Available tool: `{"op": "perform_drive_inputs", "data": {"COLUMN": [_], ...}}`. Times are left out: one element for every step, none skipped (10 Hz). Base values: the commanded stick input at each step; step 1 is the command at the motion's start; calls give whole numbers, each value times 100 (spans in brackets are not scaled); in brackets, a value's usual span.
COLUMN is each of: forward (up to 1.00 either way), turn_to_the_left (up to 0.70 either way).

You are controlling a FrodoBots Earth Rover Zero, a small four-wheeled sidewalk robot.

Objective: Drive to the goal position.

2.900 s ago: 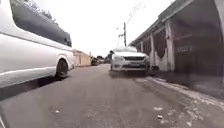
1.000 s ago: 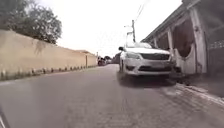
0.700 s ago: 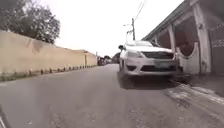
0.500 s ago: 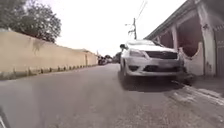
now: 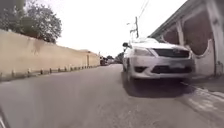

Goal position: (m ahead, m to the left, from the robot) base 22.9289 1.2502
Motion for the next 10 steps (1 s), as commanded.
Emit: {"op": "perform_drive_inputs", "data": {"forward": [70,70,70,70,70,70,70,70,70,70], "turn_to_the_left": [4,1,1,1,1,1,1,1,1,1]}}
